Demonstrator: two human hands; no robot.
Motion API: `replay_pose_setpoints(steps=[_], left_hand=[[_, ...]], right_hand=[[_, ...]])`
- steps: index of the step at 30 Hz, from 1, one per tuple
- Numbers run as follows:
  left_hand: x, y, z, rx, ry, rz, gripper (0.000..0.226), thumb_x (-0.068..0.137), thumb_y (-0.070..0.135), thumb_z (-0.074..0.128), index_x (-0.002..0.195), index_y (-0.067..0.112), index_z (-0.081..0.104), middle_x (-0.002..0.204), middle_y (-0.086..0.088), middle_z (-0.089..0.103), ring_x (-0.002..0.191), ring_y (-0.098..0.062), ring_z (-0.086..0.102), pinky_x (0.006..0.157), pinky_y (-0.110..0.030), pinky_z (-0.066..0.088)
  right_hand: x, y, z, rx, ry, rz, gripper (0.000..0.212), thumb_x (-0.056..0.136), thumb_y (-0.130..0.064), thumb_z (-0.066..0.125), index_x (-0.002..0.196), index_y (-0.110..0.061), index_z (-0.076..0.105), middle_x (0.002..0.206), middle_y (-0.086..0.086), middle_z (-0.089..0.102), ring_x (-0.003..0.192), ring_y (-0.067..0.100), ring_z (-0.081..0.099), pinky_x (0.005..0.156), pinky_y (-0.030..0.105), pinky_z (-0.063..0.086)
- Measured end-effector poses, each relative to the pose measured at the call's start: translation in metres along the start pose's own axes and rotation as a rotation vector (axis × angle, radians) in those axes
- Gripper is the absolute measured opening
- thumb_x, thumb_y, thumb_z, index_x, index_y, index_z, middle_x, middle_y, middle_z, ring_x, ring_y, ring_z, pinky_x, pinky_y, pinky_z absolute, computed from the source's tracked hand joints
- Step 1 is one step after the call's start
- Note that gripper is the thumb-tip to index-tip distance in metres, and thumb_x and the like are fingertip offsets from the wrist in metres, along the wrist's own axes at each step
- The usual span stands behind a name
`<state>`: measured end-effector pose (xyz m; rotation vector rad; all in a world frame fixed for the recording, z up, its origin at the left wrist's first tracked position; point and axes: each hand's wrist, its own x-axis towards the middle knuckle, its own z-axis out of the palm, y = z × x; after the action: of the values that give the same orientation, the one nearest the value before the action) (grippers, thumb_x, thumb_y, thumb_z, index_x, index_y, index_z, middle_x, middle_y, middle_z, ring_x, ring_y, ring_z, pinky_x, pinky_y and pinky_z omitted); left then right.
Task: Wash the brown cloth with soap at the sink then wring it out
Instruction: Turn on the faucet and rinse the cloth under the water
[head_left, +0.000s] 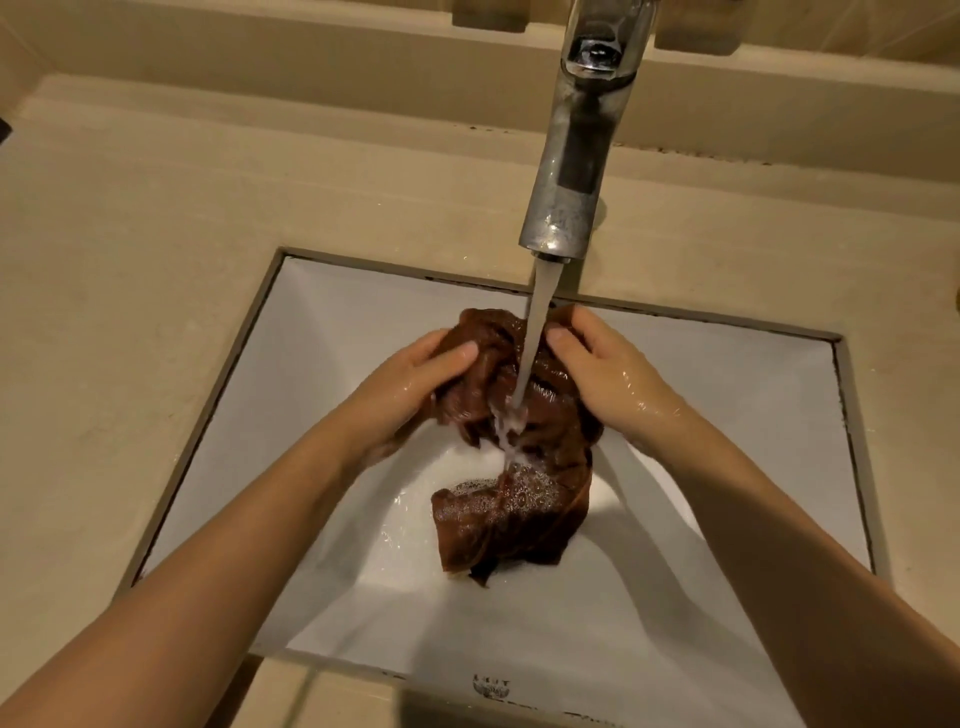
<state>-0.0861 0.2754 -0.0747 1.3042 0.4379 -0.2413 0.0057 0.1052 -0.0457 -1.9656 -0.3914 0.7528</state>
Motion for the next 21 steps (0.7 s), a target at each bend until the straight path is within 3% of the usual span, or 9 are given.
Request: replay_pose_setpoints(steps=[2,4,6,9,11,13,17,19,21], left_hand=[[0.003,-0.003,0.013,-0.288,0.091,-0.025,0.053,0.083,0.047,0.057,0.122,0.011,0.056,0.104,-0.008,0.071,0.098,-0.023,0.067,0.071,-0.029,0.056],[0.007,-0.006,0.028,-0.449,0.154,-0.076,0.057,0.085,0.05,0.054,0.124,0.007,0.056,0.106,-0.011,0.071,0.099,-0.024,0.068,0.076,-0.032,0.056],[0.007,-0.008,0.045,-0.542,0.193,-0.136,0.048,0.092,0.048,0.05,0.11,0.006,0.064,0.093,-0.012,0.071,0.087,-0.021,0.07,0.073,-0.031,0.056],[0.002,-0.008,0.071,-0.646,0.109,-0.233,0.029,0.093,0.034,0.053,0.083,0.011,0.068,0.072,-0.007,0.066,0.07,-0.019,0.065,0.07,-0.029,0.053],[0.001,-0.011,0.076,-0.568,0.099,-0.212,0.017,0.088,0.026,0.061,0.081,0.016,0.072,0.078,-0.007,0.068,0.078,-0.021,0.065,0.083,-0.035,0.051],[0.001,-0.008,0.072,-0.414,0.15,-0.173,0.022,0.09,0.036,0.06,0.084,0.018,0.073,0.081,-0.005,0.072,0.081,-0.021,0.068,0.086,-0.034,0.051],[0.004,0.009,0.055,-0.214,0.096,-0.128,0.059,0.09,0.062,0.037,0.093,0.012,0.067,0.092,-0.009,0.073,0.083,-0.019,0.07,0.068,-0.026,0.053],[0.003,0.015,0.056,-0.035,0.076,-0.057,0.064,0.078,0.071,0.039,0.102,0.016,0.063,0.102,-0.006,0.071,0.091,-0.017,0.069,0.075,-0.026,0.053],[0.003,0.016,0.06,0.067,0.068,-0.008,0.067,0.071,0.073,0.046,0.108,0.019,0.06,0.095,-0.002,0.07,0.084,-0.012,0.069,0.076,-0.026,0.053]], right_hand=[[-0.013,-0.004,0.013,-0.035,-0.013,-0.06,0.02,0.096,-0.037,0.042,0.11,-0.025,0.05,0.097,-0.01,0.061,0.09,0.004,0.06,0.071,0.014,0.047],[-0.026,-0.01,0.029,-0.059,-0.014,-0.153,0.014,0.092,-0.037,0.05,0.102,-0.027,0.049,0.088,-0.017,0.057,0.08,-0.005,0.059,0.063,0.007,0.045],[-0.026,-0.01,0.044,-0.128,0.104,-0.199,0.012,0.093,-0.035,0.049,0.094,-0.023,0.051,0.083,-0.012,0.056,0.079,0.001,0.058,0.071,0.013,0.046],[-0.007,-0.011,0.053,-0.177,0.339,-0.119,0.016,0.095,-0.026,0.047,0.095,-0.016,0.058,0.083,-0.003,0.055,0.075,0.012,0.054,0.073,0.025,0.042],[0.007,-0.01,0.047,-0.129,0.51,-0.077,0.016,0.095,-0.02,0.045,0.09,-0.014,0.058,0.079,-0.001,0.055,0.068,0.012,0.053,0.067,0.025,0.04],[0.012,-0.006,0.04,-0.085,0.61,-0.042,0.021,0.097,-0.019,0.037,0.09,-0.013,0.056,0.077,-0.002,0.054,0.07,0.015,0.054,0.061,0.024,0.039],[0.0,-0.009,0.05,-0.307,0.443,-0.01,0.025,0.099,-0.028,0.032,0.088,-0.016,0.05,0.071,-0.005,0.049,0.063,0.011,0.05,0.052,0.018,0.033],[-0.006,-0.013,0.055,-0.397,0.448,-0.038,0.029,0.099,-0.03,0.032,0.093,-0.014,0.056,0.077,-0.001,0.053,0.067,0.013,0.055,0.058,0.02,0.038],[-0.002,-0.015,0.048,-0.26,0.515,0.005,0.026,0.098,-0.028,0.037,0.092,-0.013,0.057,0.074,-0.003,0.054,0.061,0.001,0.058,0.053,0.012,0.038]])
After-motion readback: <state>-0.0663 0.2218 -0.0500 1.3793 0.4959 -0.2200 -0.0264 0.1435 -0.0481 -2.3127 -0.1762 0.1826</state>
